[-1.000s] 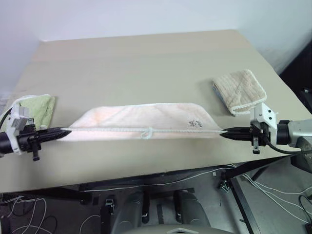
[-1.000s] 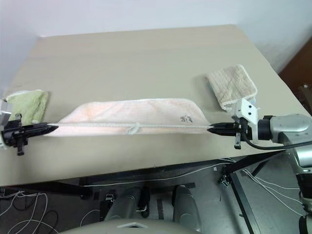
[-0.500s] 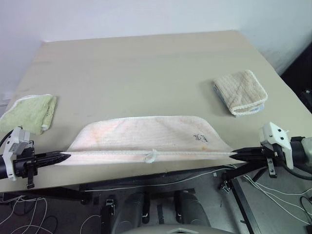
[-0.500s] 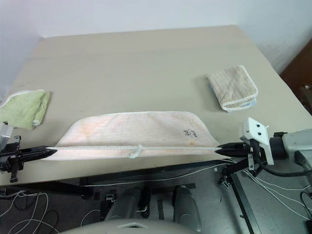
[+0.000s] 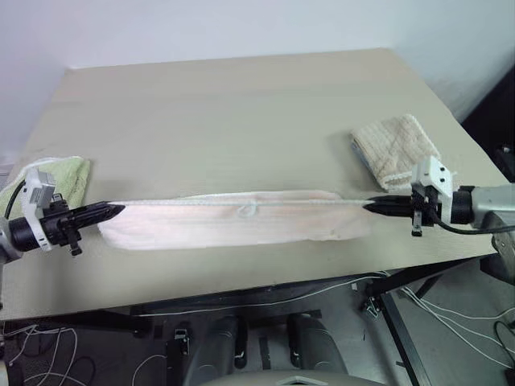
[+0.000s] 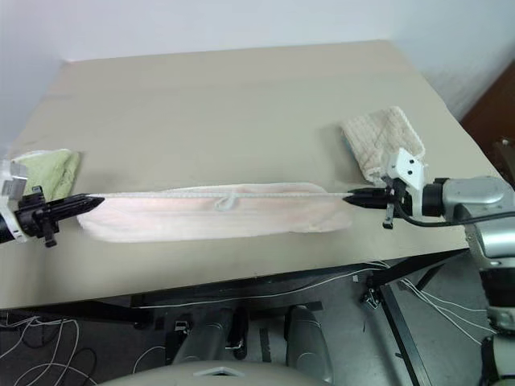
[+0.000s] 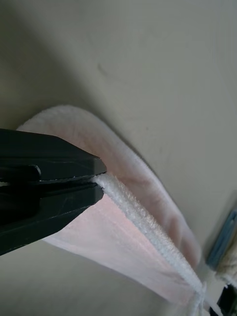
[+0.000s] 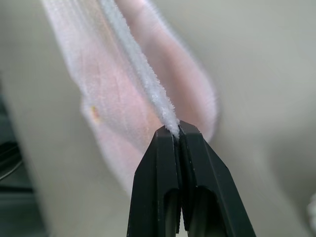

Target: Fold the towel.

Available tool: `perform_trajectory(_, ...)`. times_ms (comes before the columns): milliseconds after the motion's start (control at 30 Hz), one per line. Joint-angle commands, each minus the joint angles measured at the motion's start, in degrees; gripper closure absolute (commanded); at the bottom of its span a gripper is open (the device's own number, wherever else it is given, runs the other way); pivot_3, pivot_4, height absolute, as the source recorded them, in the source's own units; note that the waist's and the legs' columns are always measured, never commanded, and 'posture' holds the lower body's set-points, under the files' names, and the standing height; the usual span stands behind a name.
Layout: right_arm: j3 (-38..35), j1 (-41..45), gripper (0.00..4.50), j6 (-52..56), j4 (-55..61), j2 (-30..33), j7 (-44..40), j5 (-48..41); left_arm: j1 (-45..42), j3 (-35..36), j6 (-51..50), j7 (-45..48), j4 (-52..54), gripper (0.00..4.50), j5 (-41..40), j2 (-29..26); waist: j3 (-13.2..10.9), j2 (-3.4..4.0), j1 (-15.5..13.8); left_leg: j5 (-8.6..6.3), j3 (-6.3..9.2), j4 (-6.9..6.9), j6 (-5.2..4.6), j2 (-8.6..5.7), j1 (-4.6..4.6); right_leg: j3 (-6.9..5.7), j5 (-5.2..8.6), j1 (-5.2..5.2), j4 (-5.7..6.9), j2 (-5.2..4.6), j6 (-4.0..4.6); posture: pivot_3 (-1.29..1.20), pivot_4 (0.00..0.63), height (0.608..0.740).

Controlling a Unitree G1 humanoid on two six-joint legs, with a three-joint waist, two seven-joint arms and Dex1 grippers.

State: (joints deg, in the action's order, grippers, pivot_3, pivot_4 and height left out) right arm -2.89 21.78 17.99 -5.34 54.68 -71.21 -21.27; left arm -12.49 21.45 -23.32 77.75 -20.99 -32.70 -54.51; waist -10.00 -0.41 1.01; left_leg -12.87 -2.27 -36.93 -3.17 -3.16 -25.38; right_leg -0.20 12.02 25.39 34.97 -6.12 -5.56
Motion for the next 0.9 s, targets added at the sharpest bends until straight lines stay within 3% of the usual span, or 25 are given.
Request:
perform_trajectory(33, 0.9, 3.1, 4.50, -2.9, -3.8, -1.6, 1.9, 3.2, -2.8, 1.1, 0.4, -2.3, -4.1, 4.47, 1.0, -0.3, 0.0, 0.00, -0.1, 0.00, 0.00, 0.00, 0.00, 0.00, -0.01, 0.00, 0.00, 0.01, 0.03, 0.00, 0.00, 0.00, 0.150, 0.740)
perform_trajectory(200, 4.1, 8.7, 4.50, -6.9, -10.4, -4.5, 3.8, 7.6, -6.2, -2.0, 2.8, -4.6, -7.7, 4.47, 3.9, 2.3, 0.0, 0.01, -0.3, 0.00, 0.00, -0.07, 0.00, -0.01, -0.01, 0.00, -0.01, 0.01, 0.07, -0.01, -0.01, 0.00, 0.150, 0.740)
perform_trajectory(567, 4.7, 12.6, 4.50, -7.3, -14.8, -7.8, 4.2, 9.6, -8.1, -3.5, 5.3, -7.9, -8.8, 4.47, 5.5, 6.6, 0.0, -0.02, -0.1, 0.01, 0.00, -0.08, 0.00, -0.01, 0.00, -0.01, -0.03, -0.01, 0.15, 0.00, -0.04, 0.00, 0.150, 0.740)
perform_trajectory(667, 4.3, 12.5, 4.50, -5.9, -13.7, -8.2, 2.7, 8.1, -8.0, -3.6, 4.4, -7.2, -8.1, 3.82, 4.7, 6.9, 0.0, -0.03, -0.1, 0.01, 0.00, -0.09, 0.00, -0.01, 0.00, -0.02, -0.04, -0.01, 0.17, 0.00, -0.05, 0.00, 0.150, 0.740)
perform_trajectory(767, 3.5, 12.7, 3.80, -2.9, -12.3, -8.4, 1.4, 6.1, -7.8, -4.7, 3.5, -7.2, -9.4, 2.84, 6.1, 5.9, 0.0, -0.02, -0.1, 0.01, 0.00, -0.08, 0.00, -0.01, 0.00, -0.01, -0.06, -0.01, 0.16, 0.00, -0.09, 0.00, 0.150, 0.740)
perform_trajectory(900, 3.3, 12.5, 2.45, -1.9, -11.2, -8.0, 0.7, 5.3, -7.9, -3.4, 3.7, -7.6, -10.3, 1.42, 5.9, 5.9, 0.0, -0.02, -0.1, 0.01, 0.00, -0.09, 0.00, -0.01, 0.00, -0.02, -0.05, -0.01, 0.16, 0.00, -0.08, 0.00, 0.150, 0.740)
